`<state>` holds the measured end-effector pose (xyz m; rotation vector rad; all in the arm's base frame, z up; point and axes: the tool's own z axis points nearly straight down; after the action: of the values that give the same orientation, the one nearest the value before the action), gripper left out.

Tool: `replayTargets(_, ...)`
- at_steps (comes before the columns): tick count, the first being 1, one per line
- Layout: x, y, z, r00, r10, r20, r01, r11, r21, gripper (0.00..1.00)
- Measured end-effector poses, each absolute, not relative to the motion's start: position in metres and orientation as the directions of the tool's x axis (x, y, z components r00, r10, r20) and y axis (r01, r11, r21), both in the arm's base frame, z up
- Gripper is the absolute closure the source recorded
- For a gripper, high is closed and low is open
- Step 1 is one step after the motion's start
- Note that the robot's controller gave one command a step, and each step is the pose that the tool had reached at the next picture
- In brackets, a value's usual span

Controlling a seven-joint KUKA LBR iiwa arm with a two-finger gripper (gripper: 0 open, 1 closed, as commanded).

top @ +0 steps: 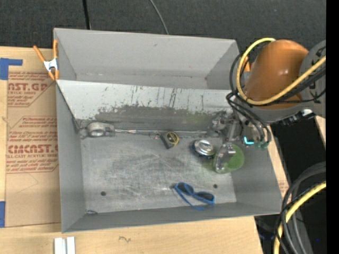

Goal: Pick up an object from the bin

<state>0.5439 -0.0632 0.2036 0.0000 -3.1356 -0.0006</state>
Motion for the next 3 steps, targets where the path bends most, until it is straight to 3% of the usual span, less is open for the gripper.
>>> replayTargets(1,0.576,-0.095,0.087,-0.930,-0.367,-0.006,-0.367,0.930,-0.002,0.00)
replayTargets(2,0.576,-0.094,0.089,-0.930,-0.368,-0.004,-0.368,0.930,0.000,1.00)
replayTargets(3,0.572,-0.107,0.263,-0.804,-0.595,-0.008,-0.595,0.804,-0.007,1.00)
